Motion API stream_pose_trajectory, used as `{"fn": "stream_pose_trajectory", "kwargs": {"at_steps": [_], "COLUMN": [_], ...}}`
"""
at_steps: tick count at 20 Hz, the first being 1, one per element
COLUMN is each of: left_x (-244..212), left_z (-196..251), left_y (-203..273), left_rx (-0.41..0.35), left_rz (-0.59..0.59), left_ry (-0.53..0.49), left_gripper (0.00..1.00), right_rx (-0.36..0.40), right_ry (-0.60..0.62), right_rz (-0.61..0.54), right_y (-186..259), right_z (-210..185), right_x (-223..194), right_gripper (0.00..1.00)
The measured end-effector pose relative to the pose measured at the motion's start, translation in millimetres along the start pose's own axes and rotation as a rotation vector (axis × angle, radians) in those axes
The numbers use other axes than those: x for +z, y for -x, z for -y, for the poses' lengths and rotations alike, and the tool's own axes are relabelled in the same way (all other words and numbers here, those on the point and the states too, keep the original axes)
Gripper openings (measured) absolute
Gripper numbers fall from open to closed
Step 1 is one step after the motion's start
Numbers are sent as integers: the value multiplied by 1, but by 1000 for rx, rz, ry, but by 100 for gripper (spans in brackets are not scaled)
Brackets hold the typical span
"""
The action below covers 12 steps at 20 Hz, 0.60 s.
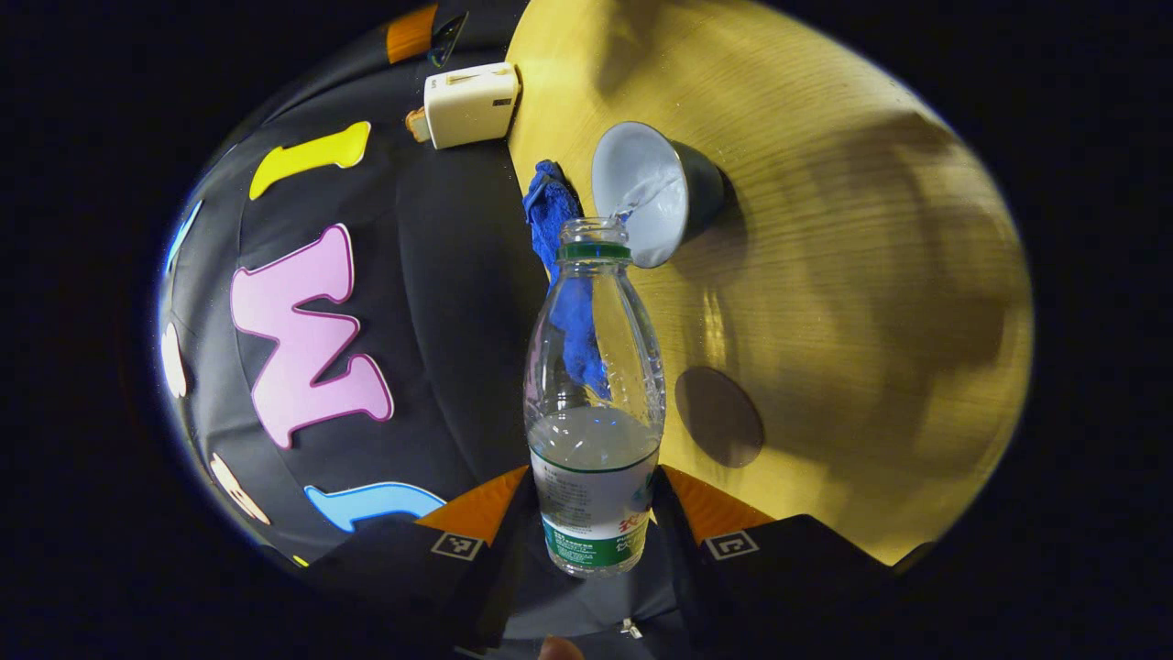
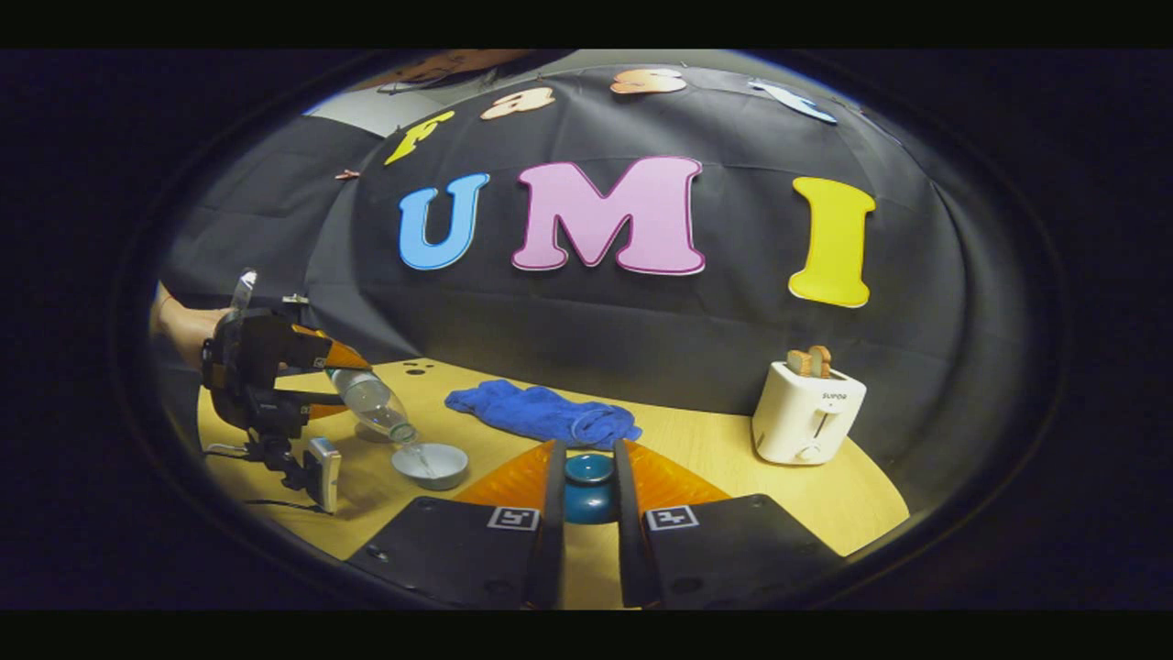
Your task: Open the teacup lid with one hand, grasp the water bottle and pour water into the teacup with the other hand; after pouring, place the water bottle on the coaster and then close the teacup lid.
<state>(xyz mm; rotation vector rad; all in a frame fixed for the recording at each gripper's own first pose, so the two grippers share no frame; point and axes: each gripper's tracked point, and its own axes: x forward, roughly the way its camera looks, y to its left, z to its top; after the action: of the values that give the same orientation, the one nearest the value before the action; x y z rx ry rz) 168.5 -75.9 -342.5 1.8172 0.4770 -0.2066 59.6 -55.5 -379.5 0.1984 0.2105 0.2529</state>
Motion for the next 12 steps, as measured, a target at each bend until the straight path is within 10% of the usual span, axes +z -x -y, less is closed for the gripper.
{"fn": "stream_pose_trajectory", "kwargs": {"at_steps": [12], "left_x": [-1], "left_z": [-14], "left_y": [-4], "left_rx": [54], "left_rz": [-1], "left_ry": [-100], "left_gripper": [72], "right_rx": [2], "right_ry": [-4], "right_rz": [16], "right_y": [2], "right_z": [6], "right_x": [3], "right_gripper": [28]}}
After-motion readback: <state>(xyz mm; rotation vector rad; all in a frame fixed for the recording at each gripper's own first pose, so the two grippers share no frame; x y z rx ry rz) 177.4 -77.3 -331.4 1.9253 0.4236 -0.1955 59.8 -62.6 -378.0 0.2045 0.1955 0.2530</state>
